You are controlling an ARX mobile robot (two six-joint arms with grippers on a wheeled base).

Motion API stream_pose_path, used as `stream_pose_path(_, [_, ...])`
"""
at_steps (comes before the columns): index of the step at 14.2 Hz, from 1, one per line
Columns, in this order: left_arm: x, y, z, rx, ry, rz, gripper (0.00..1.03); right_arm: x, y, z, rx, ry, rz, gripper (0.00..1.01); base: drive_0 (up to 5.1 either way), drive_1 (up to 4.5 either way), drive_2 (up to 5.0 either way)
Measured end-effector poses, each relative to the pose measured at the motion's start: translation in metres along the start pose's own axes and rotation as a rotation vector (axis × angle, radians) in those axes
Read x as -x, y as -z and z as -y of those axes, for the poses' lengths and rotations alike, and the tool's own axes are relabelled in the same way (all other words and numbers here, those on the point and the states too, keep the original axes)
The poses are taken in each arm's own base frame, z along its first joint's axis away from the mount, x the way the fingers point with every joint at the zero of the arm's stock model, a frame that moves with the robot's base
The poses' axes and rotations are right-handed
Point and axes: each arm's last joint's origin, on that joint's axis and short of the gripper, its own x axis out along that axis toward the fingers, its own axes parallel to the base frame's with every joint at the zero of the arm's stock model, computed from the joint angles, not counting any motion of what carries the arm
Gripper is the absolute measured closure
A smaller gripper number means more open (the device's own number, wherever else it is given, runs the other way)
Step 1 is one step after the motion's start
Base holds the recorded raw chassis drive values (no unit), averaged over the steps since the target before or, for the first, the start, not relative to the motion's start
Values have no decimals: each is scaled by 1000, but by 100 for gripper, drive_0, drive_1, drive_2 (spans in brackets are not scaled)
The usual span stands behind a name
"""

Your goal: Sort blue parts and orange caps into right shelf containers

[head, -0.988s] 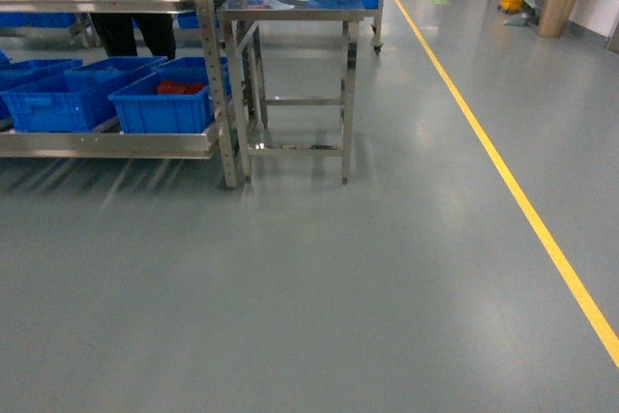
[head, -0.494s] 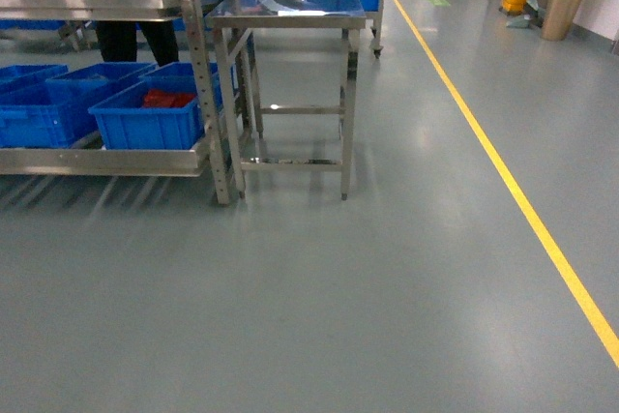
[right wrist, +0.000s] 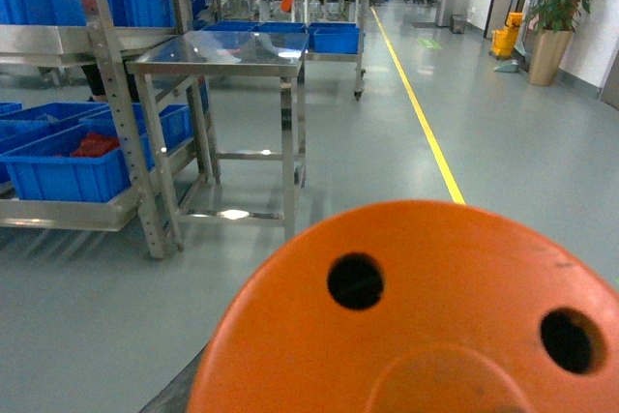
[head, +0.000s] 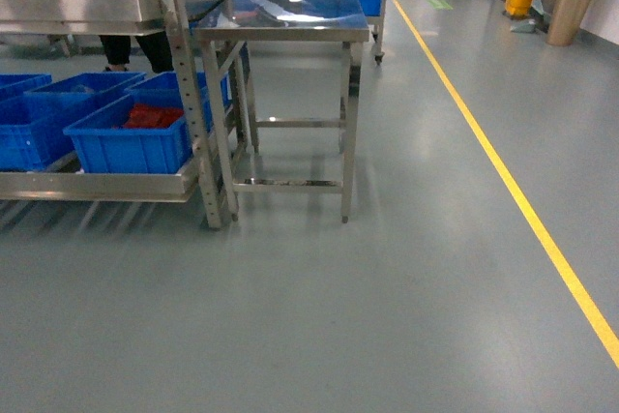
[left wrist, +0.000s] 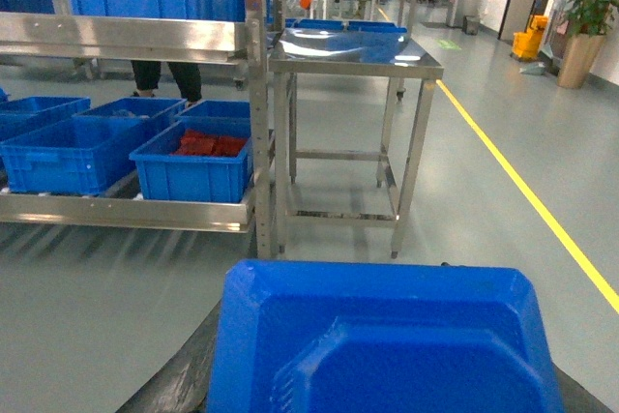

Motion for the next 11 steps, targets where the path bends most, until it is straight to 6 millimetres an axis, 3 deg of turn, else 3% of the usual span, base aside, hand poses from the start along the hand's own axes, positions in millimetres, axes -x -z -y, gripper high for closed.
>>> stream_pose_path(11, [0, 0, 0, 0, 0, 0, 61, 0, 0, 0, 0, 0, 1, 57, 9, 442, -425])
